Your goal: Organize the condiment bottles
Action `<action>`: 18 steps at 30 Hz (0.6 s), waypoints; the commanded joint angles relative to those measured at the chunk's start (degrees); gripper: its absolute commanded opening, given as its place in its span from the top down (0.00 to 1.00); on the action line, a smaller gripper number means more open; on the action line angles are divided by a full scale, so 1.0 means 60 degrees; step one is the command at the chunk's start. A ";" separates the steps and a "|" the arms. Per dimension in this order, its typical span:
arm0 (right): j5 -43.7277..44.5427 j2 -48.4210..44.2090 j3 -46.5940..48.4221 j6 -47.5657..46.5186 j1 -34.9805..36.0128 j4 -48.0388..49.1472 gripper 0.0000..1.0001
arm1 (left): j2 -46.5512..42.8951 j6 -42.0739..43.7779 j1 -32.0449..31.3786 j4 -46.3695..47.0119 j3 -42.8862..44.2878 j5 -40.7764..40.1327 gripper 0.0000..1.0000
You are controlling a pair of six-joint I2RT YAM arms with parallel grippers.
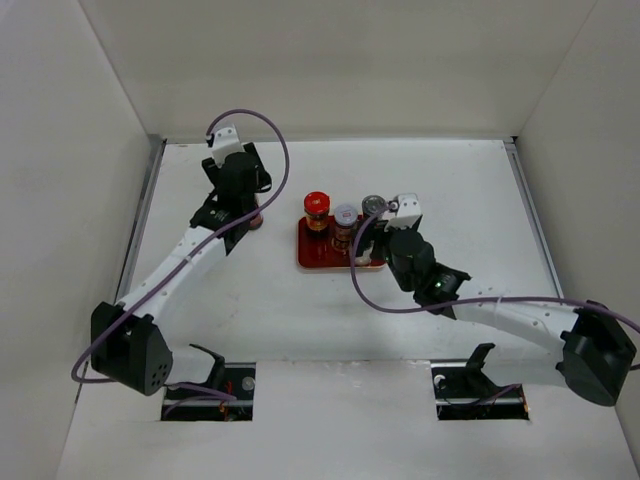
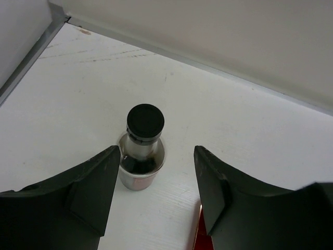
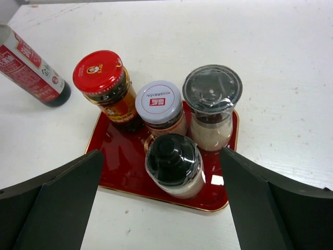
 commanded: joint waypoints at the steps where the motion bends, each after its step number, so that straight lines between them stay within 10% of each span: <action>1: -0.0155 -0.0489 -0.0204 -0.0060 0.0028 0.0627 0.00 | 0.0345 0.0246 0.0142 -0.0076 0.0519 0.0211 0.44; 18: -0.0331 -0.0358 -0.0336 0.0057 -0.0280 0.0744 0.00 | 0.1254 0.0597 0.0669 0.0261 0.1134 0.0079 0.61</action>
